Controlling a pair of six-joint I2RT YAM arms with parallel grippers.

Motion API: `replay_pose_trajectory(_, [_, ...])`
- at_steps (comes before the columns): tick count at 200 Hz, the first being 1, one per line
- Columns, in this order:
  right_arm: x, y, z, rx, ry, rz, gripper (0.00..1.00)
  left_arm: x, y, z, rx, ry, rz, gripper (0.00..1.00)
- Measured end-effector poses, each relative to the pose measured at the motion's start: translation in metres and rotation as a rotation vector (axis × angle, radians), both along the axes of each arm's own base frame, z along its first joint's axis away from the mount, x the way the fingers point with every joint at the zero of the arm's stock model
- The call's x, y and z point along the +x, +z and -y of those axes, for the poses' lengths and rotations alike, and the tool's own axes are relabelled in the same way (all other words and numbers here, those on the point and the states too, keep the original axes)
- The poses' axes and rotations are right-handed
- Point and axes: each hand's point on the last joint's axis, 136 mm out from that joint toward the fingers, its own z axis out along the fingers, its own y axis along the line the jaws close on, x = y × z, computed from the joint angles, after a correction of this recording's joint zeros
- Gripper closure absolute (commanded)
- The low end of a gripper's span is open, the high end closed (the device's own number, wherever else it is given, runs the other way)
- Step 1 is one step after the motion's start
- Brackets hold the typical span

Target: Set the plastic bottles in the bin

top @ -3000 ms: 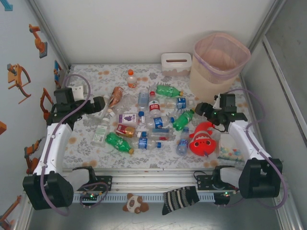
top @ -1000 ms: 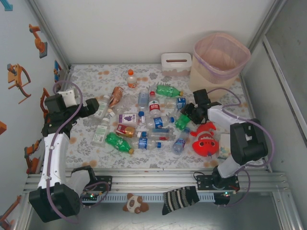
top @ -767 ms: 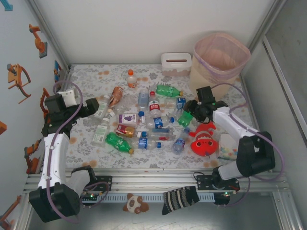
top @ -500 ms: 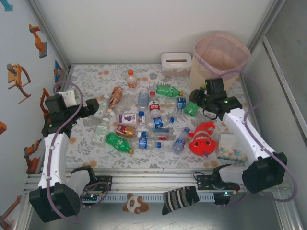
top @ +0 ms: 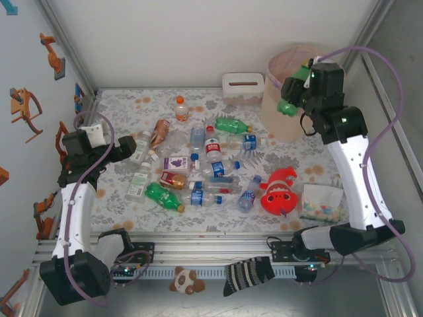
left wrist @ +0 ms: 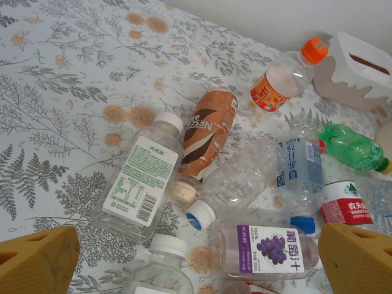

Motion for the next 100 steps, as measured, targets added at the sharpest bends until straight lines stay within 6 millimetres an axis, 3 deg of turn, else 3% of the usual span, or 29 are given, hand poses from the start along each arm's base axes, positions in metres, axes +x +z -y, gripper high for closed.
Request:
replay_pose_trajectory(46, [0.048, 0.018, 0.031, -0.137, -0.078, 0.035, 0.41, 0.0, -0.001, 0.0, 0.001, 0.002, -0.001, 0.01])
replay_pose_trajectory(76, [0.083, 0.013, 0.06, -0.17, -0.132, 0.021, 0.41, 0.0, -0.001, 0.0, 0.001, 0.002, -0.002, 0.01])
replay_pose_trajectory(100, [0.114, -0.005, 0.081, -0.168, -0.15, -0.017, 0.41, 0.0, -0.001, 0.0, 0.001, 0.002, -0.002, 0.01])
